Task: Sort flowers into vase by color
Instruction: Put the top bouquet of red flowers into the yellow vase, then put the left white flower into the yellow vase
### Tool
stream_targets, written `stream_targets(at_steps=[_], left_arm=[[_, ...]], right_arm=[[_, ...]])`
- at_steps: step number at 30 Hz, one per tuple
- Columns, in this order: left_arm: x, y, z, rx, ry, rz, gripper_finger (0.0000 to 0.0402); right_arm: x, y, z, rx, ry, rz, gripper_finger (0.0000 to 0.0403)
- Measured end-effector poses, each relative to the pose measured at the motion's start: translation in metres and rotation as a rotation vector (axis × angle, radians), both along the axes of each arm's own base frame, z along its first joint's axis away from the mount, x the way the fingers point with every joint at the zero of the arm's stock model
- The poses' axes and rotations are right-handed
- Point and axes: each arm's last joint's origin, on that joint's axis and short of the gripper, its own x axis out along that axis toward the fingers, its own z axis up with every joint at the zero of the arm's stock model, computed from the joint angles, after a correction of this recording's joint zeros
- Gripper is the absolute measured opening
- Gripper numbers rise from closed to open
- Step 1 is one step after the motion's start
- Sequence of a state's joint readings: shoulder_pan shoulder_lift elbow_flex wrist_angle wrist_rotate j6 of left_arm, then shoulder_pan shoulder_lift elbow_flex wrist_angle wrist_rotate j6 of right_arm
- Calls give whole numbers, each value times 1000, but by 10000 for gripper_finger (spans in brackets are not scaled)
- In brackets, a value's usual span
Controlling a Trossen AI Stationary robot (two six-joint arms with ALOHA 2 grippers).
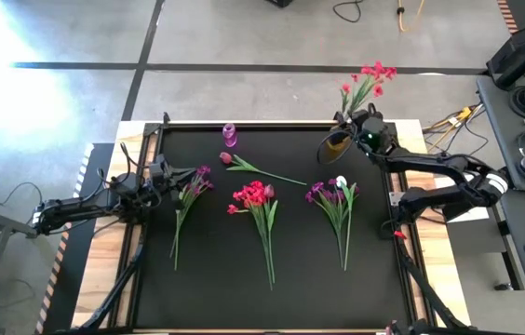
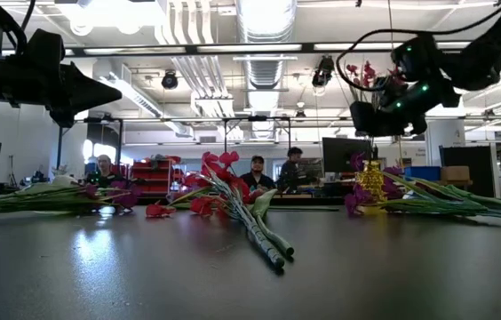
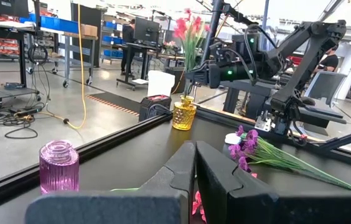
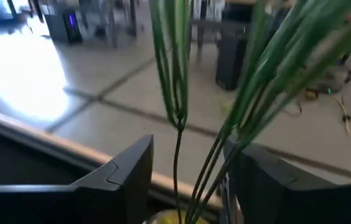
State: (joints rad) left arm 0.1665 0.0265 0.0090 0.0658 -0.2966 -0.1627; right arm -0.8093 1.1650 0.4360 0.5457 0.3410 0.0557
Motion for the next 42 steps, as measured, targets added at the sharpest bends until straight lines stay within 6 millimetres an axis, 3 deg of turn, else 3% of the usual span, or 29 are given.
stream_targets(at_steps=[13, 20, 33, 42], left_arm=[[0, 0, 0, 0, 1, 0, 0], [0, 0, 0, 0, 0, 0, 0], [0, 0, 0, 0, 0, 0, 0], [0, 0, 0, 0, 0, 0, 0]], right_arm=[[-3, 5, 28, 102, 83, 3, 238], [-8, 22, 43, 121, 91, 37, 249], [-16, 58, 50, 184, 131, 106, 246], [-18, 79, 54, 298, 223, 170, 195]])
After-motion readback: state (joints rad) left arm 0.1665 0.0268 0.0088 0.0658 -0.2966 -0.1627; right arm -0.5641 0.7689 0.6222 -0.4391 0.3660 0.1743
